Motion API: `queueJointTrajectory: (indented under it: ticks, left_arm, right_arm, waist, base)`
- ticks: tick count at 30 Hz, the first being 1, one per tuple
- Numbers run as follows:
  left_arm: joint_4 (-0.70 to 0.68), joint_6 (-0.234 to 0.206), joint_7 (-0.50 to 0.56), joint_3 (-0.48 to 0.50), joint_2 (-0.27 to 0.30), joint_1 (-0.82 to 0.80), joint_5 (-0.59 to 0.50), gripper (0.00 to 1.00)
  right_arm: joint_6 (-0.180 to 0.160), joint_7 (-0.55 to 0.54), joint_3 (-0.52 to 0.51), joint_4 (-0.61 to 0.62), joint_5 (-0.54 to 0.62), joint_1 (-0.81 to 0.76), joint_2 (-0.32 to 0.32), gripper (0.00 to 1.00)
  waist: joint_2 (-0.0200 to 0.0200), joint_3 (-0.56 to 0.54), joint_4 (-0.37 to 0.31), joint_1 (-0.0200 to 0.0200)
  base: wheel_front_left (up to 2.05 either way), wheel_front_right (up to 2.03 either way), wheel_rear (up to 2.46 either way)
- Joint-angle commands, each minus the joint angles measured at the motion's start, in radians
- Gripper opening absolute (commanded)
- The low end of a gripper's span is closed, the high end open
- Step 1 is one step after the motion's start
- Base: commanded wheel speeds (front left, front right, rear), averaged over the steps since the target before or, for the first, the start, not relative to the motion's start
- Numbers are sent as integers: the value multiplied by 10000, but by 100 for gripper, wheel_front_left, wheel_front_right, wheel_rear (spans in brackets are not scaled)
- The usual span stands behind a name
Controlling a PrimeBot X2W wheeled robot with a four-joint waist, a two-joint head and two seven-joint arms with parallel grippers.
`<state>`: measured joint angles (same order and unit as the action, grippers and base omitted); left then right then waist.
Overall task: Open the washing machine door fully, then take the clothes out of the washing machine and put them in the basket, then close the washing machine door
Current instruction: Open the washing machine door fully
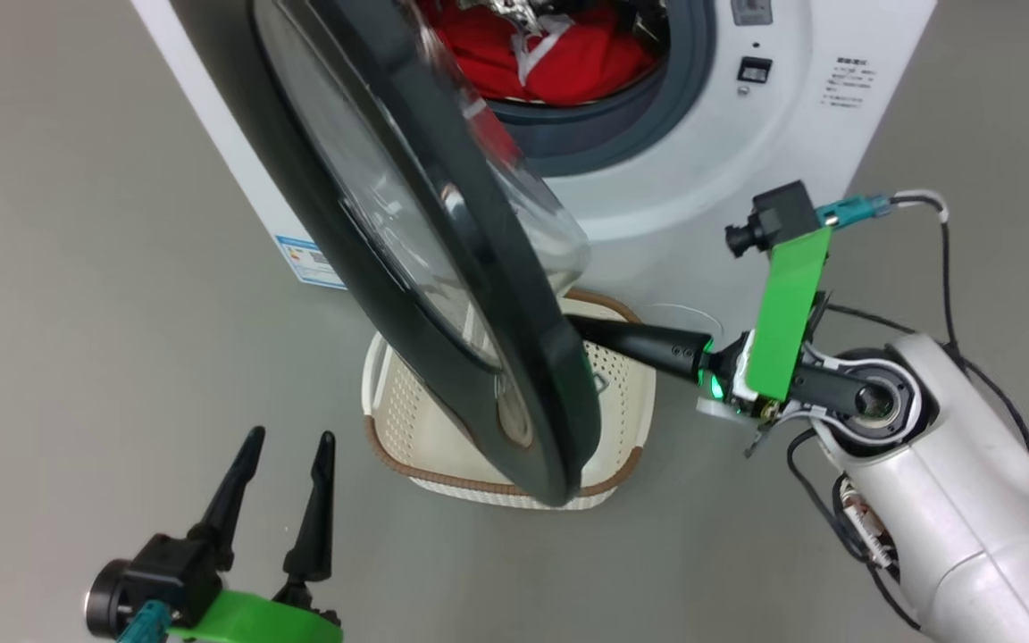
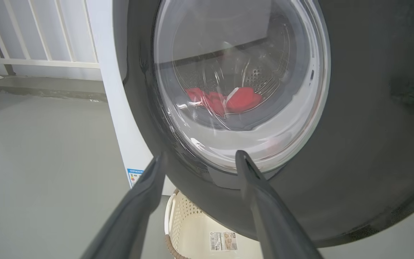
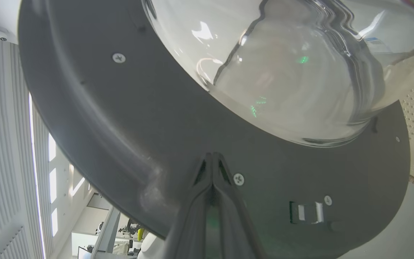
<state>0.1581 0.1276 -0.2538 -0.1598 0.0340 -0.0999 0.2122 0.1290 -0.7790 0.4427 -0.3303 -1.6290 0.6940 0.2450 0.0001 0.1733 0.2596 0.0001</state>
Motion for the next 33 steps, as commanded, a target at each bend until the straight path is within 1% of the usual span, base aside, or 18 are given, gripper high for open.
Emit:
queueJointTrajectory:
  ticks: [1,15,26,33]
  left_arm:
    - [-200,25,-80,406,165,35,-32,100]
    - [-160,-176,-80,442,163,214,238,100]
    - [-41,-463,-80,424,163,242,370,100]
    - [73,-544,-80,351,162,245,427,100]
  right_arm:
    - [17,-99,178,387,63,-183,-305,0]
    - [17,-397,442,659,258,-593,-761,0]
    - [17,-589,625,513,335,-689,-1160,0]
    - [17,-648,712,404,351,-680,-1389,0]
  waist:
    - [-1,-151,168,0]
    - [-1,-322,1039,0]
    - [-1,-448,1671,0]
    - [-1,-511,2046,0]
  base:
    - [0,0,0]
    - [0,0,0]
    - [0,0,0]
    - [0,0,0]
